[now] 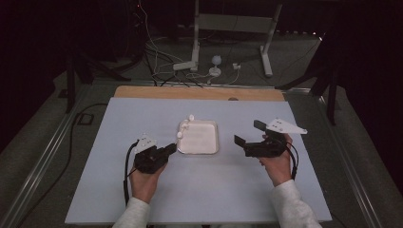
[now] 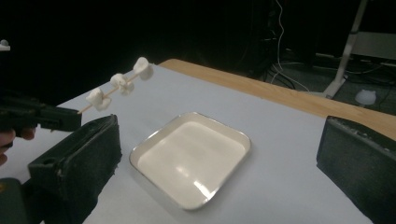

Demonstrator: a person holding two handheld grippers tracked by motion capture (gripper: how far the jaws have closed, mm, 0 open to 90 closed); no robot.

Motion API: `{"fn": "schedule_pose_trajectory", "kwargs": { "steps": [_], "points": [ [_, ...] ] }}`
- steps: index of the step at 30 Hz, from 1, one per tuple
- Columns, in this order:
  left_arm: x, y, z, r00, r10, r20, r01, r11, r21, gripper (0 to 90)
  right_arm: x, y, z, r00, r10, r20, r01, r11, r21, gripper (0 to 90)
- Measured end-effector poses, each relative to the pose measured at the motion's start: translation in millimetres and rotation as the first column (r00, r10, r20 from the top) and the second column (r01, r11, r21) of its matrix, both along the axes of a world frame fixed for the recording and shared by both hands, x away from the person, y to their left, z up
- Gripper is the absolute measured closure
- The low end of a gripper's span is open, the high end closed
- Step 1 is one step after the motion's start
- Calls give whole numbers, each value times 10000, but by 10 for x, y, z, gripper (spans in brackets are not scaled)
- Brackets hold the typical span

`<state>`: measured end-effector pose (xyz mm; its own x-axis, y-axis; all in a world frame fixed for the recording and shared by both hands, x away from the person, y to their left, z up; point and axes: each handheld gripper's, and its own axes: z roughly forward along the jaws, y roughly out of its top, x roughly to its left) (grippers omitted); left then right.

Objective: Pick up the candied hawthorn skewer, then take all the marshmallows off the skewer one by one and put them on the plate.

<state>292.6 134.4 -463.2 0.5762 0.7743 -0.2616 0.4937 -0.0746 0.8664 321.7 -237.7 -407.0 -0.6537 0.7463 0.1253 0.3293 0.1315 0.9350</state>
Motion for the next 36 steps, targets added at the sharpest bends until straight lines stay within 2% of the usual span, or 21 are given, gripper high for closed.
{"fn": "schedule_pose_trajectory", "kwargs": {
  "steps": [15, 21, 23, 25, 27, 31, 32, 36],
  "points": [
    [-28, -98, -7, 9993, -304, 216, 302, 9995, 106, 896, 269, 411, 109, 9986, 389, -360, -388, 9992, 33, 0],
    [-34, -127, -14, 9987, -391, 312, 388, 9992, 107, 896, 360, 567, 119, 9963, 521, -679, -514, 9986, 125, 3],
    [-37, -135, -13, 9986, -412, 323, 408, 9991, 120, 897, 392, 614, 118, 9955, 550, -778, -533, 9983, 239, 4],
    [-44, -146, -14, 9984, -457, 343, 453, 9989, 137, 897, 438, 678, 99, 9921, 641, -1080, -587, 9969, 523, 4],
    [-49, -158, -16, 9981, -482, 371, 476, 9987, 173, 897, 449, 702, 93, 9905, 673, -1198, -609, 9966, 557, 4],
    [-51, -182, -21, 9976, -565, 398, 557, 9982, 203, 897, 479, 781, 78, 9841, 837, -1567, -735, 9948, 698, 51],
    [-53, -187, -22, 9975, -579, 407, 571, 9981, 213, 897, 491, 804, 79, 9785, 1021, -1791, -883, 9926, 834, 122],
    [-62, -215, -20, 9964, -682, 505, 672, 9975, 220, 897, 507, 858, 70, 9673, 1370, -2133, -1148, 9869, 1134, 291]
  ]
}}
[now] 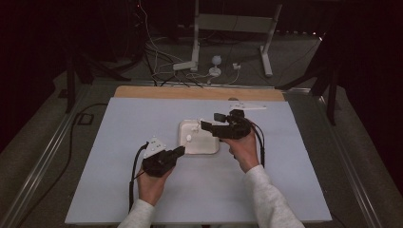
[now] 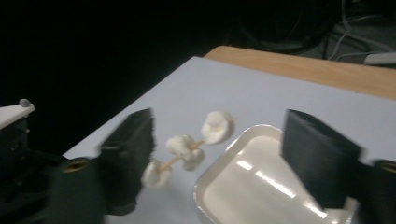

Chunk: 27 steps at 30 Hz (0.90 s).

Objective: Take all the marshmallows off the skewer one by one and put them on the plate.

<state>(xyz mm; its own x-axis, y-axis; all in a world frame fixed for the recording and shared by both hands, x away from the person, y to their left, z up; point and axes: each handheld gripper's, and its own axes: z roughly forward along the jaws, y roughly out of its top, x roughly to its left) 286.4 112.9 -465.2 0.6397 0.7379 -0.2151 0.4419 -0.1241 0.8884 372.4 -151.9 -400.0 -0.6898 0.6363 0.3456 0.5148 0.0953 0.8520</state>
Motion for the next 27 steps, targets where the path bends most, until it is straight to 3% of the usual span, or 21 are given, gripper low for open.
{"fn": "schedule_pose_trajectory", "kwargs": {
  "steps": [1, 4, 5, 6, 8, 11, 12, 18, 27],
  "points": [
    [-4, -7, 1, 10000, -16, 21, 16, 10000, 8, 897, 0, 0, 0, 10000, 0, 0, 0, 10000, 0, 291],
    [-20, -33, 1, 9997, -138, 177, 138, 9999, -13, 897, 36, 40, -41, 9988, -51, -481, 61, 9998, 209, 457],
    [-20, -33, 1, 9997, -138, 177, 138, 9999, -13, 897, 36, 40, -41, 9988, -51, -481, 61, 9998, 209, 457],
    [-28, -42, 4, 9995, -167, 261, 169, 9998, -58, 897, 69, 52, -76, 9950, -89, -996, 130, 9991, 404, 521],
    [-35, -47, 7, 9991, -207, 365, 211, 9997, -105, 897, 101, 61, -117, 9891, 5, -1469, 96, 9976, 683, 567],
    [-37, -53, 4, 9987, -272, 425, 274, 9996, -59, 897, 120, 73, -150, 9834, 85, -1810, 69, 9964, 845, 626],
    [-37, -54, -2, 9985, -313, 450, 316, 9995, -68, 897, 125, 74, -160, 9803, 218, -1963, -5, 9942, 1079, 695],
    [-43, -88, -18, 9965, -580, 602, 576, 9983, 89, 900, 96, 74, -108, 9847, 222, -1727, -22, 9933, 1155, 770],
    [-53, -78, -3, 9932, -754, 883, 713, 9963, 488, 900, 47, 54, -26, 9923, -68, -1234, 218, 9925, 1204, 801]
  ]
}}
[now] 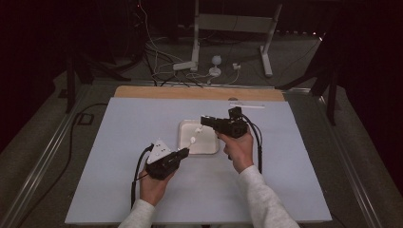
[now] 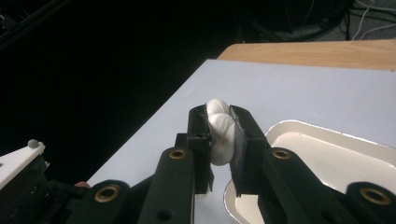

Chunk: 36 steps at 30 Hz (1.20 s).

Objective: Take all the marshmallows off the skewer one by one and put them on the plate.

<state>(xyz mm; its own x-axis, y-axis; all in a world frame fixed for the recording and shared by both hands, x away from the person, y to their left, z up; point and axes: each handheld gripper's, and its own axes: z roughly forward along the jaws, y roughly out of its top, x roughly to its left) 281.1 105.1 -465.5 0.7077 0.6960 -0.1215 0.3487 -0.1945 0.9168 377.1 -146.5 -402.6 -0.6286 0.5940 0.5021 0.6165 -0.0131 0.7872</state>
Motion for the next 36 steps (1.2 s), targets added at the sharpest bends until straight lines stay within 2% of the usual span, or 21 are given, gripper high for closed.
{"fn": "schedule_pose_trajectory", "kwargs": {
  "steps": [7, 9, 10, 11, 12, 14, 15, 16, 17, 23, 24, 25, 27, 30, 31, 33, 36],
  "points": [
    [-13, 29, 22, 9998, -52, 215, 49, 9999, 116, 900, -9, -21, 56, 9994, -225, 266, 223, 9997, 48, 806],
    [-19, 32, 22, 9997, -34, 242, 28, 9996, 268, 900, -3, -47, 83, 9980, -464, 418, 463, 9989, 46, 811],
    [-25, 40, -7, 9999, 28, 159, -38, 9980, 633, 900, 3, -82, 106, 9967, -624, 519, 621, 9980, 74, 812],
    [-25, 40, -7, 9999, 28, 159, -38, 9980, 633, 900, 3, -82, 106, 9967, -624, 519, 621, 9980, 74, 812],
    [-25, 57, -28, 9999, 96, 118, -103, 9980, 622, 900, 34, -192, 173, 9958, -772, 493, 756, 9966, 335, 812],
    [0, 112, -21, 9993, 368, -13, -368, 9989, 291, 900, 31, -245, 228, 9947, -720, 737, 732, 9972, -148, 809],
    [0, 112, -21, 9993, 368, -13, -368, 9989, 291, 900, 16, -251, 241, 9940, -647, 885, 689, 9966, -455, 808],
    [7, 120, -8, 9990, 445, -22, -445, 9988, 217, 900, 16, -251, 241, 9940, -647, 885, 689, 9966, -455, 808],
    [8, 128, 4, 9986, 534, -28, -533, 9984, 171, 900, -13, -241, 234, 9928, -518, 1081, 608, 9948, -821, 803],
    [23, 207, 24, 9954, 932, -216, -936, 9954, -206, 900, -26, -172, 91, 9937, -371, 1057, 501, 9912, -1226, 794],
    [28, 220, 24, 9950, 971, -236, -977, 9948, -285, 900, -20, -127, 13, 9946, -287, 1000, 440, 9871, -1542, 789],
    [33, 232, 24, 9948, 992, -242, -1000, 9945, -322, 900, -20, -127, 13, 9946, -287, 1000, 440, 9871, -1542, 789],
    [38, 247, 22, 9944, 1019, -276, -1029, 9940, -363, 900, -1, -53, -115, 9965, -137, 820, 302, 9786, -2034, 785],
    [41, 255, 21, 9939, 1062, -308, -1075, 9933, -420, 900, 17, -9, -203, 9977, -105, 664, 251, 9742, -2244, 781],
    [42, 256, 21, 9939, 1062, -312, -1074, 9933, -428, 900, 32, 22, -288, 9987, -111, 493, 227, 9701, -2415, 777],
    [50, 259, 17, 9938, 1056, -335, -1069, 9934, -405, 900, 44, 43, -360, 9994, -120, 333, 202, 9660, -2577, 775],
    [56, 257, 12, 9934, 1088, -366, -1102, 9931, -404, 900, 60, 56, -419, 9997, -168, 174, 209, 9607, -2767, 770]
  ]
}}
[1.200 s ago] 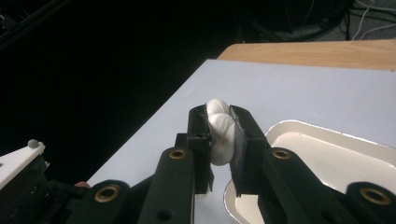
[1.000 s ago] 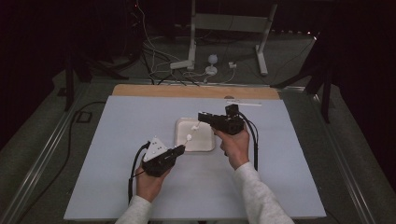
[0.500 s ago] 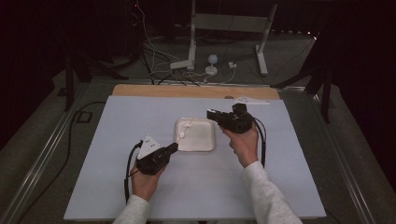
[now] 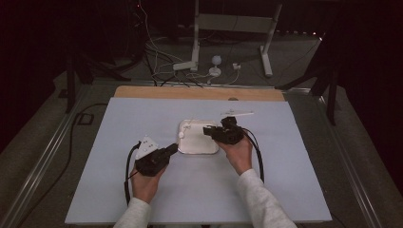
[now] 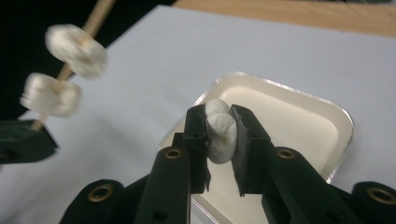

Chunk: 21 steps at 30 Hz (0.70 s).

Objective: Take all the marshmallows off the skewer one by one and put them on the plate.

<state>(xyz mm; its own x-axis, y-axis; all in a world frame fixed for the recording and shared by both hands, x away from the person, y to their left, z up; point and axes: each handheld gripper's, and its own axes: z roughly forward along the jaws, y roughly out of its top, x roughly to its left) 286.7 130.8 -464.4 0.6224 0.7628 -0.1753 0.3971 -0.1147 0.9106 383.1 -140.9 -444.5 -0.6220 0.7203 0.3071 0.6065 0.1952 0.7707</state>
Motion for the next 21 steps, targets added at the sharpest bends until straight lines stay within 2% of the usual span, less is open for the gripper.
{"fn": "schedule_pose_trajectory", "kwargs": {
  "steps": [1, 2, 3, 4, 5, 6, 7, 8, 10, 14, 21],
  "points": [
    [3, 0, -2, 10000, 2, -19, -2, 10000, 5, 900, 9, 4, -25, 10000, -38, -78, 37, 10000, -86, 757],
    [5, 0, -4, 10000, 3, -28, -3, 10000, 0, 900, 28, 6, -63, 9997, -140, -180, 135, 9996, -241, 684],
    [5, 0, -5, 10000, 6, -37, -6, 10000, 4, 900, 28, 6, -63, 9997, -140, -180, 135, 9996, -241, 684],
    [6, -1, -6, 10000, 5, -35, -5, 10000, 31, 900, 40, 0, -82, 9990, -391, -199, 384, 9986, -361, 563],
    [6, -2, -7, 10000, 1, -40, -1, 10000, 31, 900, 40, 0, -82, 9990, -391, -199, 384, 9986, -361, 563],
    [7, -2, -8, 10000, 3, -43, -3, 10000, 29, 900, 46, -8, -84, 9985, -499, -225, 490, 9981, -373, 487],
    [7, -3, -8, 10000, 9, -42, -9, 10000, 33, 900, 39, -13, -73, 9984, -529, -203, 522, 9981, -323, 431],
    [9, -2, -9, 10000, 12, -41, -12, 10000, 29, 900, 39, -13, -73, 9984, -529, -203, 522, 9981, -323, 431],
    [11, -3, -10, 10000, 30, -53, -30, 10000, 21, 900, 10, -27, -23, 9990, -316, -305, 323, 9992, 223, 348],
    [11, -8, -11, 10000, 35, -60, -35, 10000, 19, 900, -47, -17, 45, 9995, 135, -299, -112, 9970, 763, 299],
    [7, -29, -14, 10000, -76, -27, 76, 10000, 39, 900, -110, 30, 123, 9972, 748, -75, -730, 9875, 1398, 296]
  ]
}}
